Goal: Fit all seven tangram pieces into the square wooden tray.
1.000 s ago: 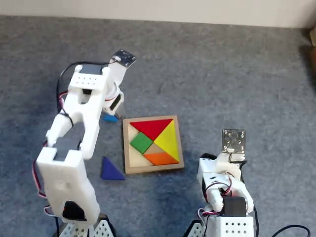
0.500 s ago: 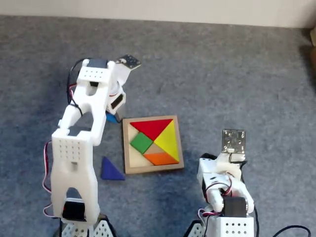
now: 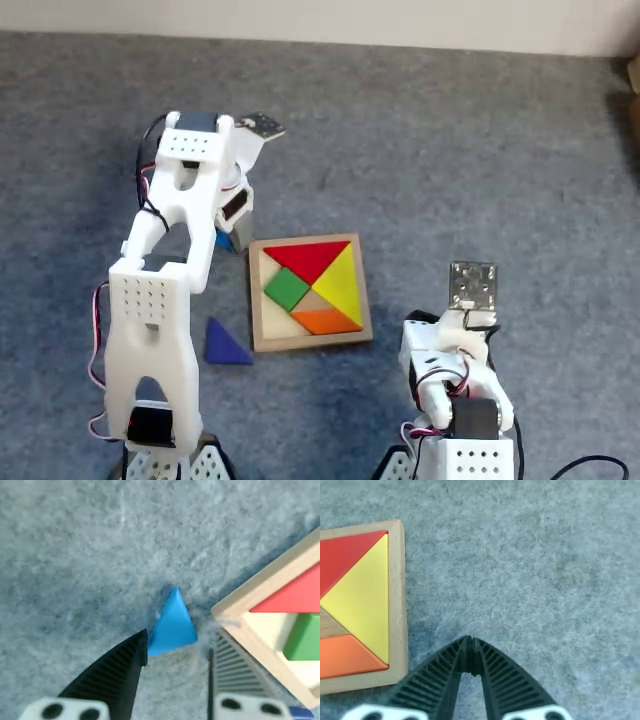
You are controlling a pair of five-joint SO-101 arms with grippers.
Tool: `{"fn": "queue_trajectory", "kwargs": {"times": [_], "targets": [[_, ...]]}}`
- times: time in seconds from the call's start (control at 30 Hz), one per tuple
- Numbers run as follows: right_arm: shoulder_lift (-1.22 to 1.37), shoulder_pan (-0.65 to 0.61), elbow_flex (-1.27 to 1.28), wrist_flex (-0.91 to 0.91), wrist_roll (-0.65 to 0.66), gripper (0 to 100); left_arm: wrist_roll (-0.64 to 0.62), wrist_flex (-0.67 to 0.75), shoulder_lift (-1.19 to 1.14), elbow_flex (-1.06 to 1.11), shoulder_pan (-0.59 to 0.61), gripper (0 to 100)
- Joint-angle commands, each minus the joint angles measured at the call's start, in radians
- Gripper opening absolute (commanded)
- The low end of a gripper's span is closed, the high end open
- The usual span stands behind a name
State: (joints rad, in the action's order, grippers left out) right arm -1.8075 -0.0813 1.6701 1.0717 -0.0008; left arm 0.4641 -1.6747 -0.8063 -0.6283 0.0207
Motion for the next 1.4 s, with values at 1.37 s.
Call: {"fn": "queue_trajectory", "kwargs": {"times": [1.37], "targets": [[-0.008,0.015,0.143,-0.031,-0.006,1.2,-0.456,-0.078,0.104,-0.050,-0.090,5]]}}
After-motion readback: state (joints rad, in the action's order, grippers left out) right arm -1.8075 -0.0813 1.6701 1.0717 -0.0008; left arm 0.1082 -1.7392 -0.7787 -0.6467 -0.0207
